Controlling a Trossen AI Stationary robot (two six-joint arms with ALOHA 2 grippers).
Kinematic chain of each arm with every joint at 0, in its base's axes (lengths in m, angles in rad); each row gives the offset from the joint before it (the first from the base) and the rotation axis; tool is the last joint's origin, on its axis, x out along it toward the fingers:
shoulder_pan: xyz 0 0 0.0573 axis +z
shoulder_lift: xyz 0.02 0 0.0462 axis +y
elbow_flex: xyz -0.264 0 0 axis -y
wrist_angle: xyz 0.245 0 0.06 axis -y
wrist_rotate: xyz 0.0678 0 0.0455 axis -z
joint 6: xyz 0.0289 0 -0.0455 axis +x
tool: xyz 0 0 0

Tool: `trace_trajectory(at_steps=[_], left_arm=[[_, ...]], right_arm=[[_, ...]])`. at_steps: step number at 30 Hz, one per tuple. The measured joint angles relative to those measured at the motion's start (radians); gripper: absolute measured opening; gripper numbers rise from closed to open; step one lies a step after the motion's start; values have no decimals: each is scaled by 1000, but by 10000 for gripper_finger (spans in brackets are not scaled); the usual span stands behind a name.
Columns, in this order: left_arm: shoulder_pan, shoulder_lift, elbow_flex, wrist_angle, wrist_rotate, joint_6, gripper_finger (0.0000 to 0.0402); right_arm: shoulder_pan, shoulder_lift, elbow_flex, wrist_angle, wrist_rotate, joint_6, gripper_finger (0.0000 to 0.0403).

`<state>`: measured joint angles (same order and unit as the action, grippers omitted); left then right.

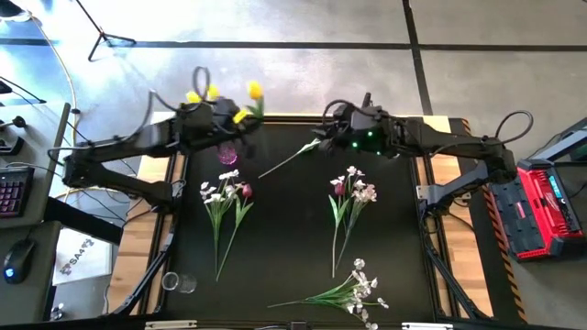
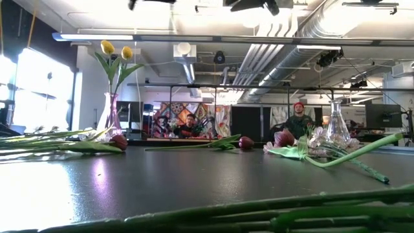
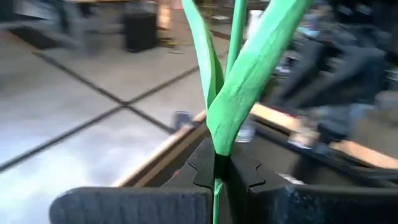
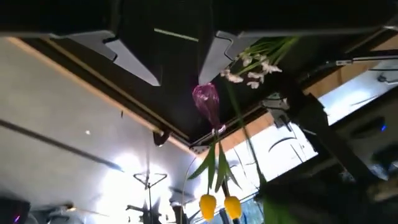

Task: Sort flowers into vase by color
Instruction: Put the yellow flower into the violet vase

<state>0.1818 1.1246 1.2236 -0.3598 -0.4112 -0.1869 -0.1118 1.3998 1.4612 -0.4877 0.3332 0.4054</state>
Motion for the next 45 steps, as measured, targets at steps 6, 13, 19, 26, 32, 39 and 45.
trace_trajectory(at_steps=[6,13,19,26,32,39,45], left_arm=[[-9,-137,0,-127,-219,42,1],[-6,-200,0,-249,-417,104,0],[24,-193,-21,-291,-478,116,0],[90,-249,-192,-146,-506,96,0],[121,-285,-268,-32,-434,78,0],[121,-286,-277,-46,-446,58,0],[135,-275,-302,-172,-494,-83,3]], right_arm=[[19,1,-108,75,-3,66,94],[30,2,-271,254,-49,121,94],[28,2,-334,298,-53,155,94],[28,2,-337,322,-52,139,94],[28,2,-337,328,-53,138,94],[28,2,-337,328,-54,147,94],[20,2,-337,293,-45,217,94]])
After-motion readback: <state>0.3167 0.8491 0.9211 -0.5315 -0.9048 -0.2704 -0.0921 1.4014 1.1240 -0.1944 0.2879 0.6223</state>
